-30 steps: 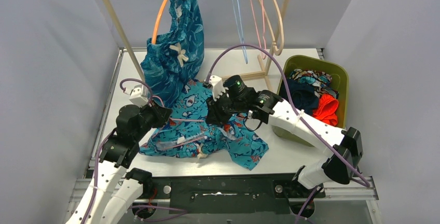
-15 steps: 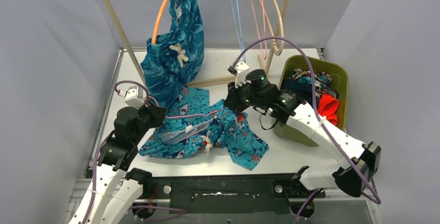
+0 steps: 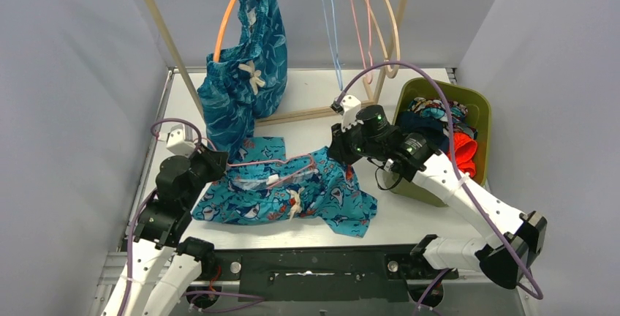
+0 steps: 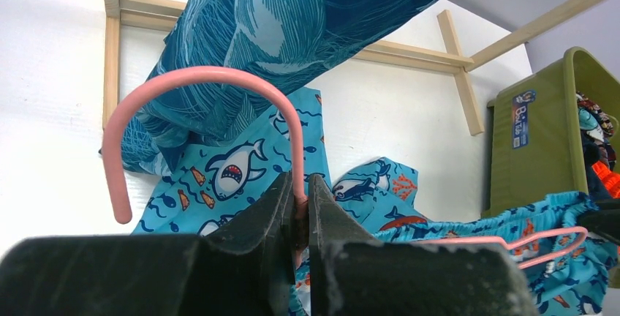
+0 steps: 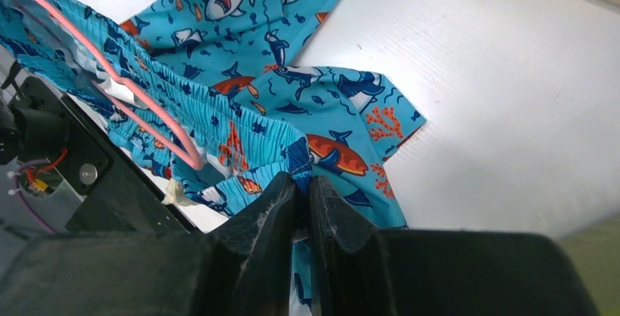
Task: Remove the shorts from the hanger
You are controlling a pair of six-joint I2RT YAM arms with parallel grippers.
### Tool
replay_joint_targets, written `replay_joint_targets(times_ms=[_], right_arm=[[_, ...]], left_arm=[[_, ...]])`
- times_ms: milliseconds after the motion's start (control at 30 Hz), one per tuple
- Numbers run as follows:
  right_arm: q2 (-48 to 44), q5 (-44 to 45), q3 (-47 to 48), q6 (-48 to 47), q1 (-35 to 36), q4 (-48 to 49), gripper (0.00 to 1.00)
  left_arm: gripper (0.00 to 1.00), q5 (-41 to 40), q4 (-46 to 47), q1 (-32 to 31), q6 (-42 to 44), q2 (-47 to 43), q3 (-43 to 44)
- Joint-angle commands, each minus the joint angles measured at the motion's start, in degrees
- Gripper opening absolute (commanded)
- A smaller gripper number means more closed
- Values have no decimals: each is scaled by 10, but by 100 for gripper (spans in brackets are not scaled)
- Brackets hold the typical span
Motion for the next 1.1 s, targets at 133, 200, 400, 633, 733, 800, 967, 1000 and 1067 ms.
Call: replay_joint_targets(times_ms=[133,200,400,633,733,800,967,1000,1067], right_arm=[[56,-37,45,-11,2,-14,11],[49,-38,39,-15,9,5,15],[10,-22,25,-25,14,19,40],[-19,-82,5,-25,14,52,58],[-8,-148,3,-21,17,74,59],[7,-171,7,-19,26,78,59],[61,-183,39,-34,67,59,53],[71,-183,47,-39,74,53,50],[86,-179,59,-45,78,39,41]], left_arm=[[0,27,36,0,-1,7,14],[0,40,39,0,0,13,14],[0,75,46,0,3,31,12],[0,97,60,0,6,38,4],[0,108,62,0,6,45,4],[0,112,61,0,7,47,4],[0,118,63,0,8,46,3],[0,118,63,0,7,46,3],[0,119,64,0,5,45,3]])
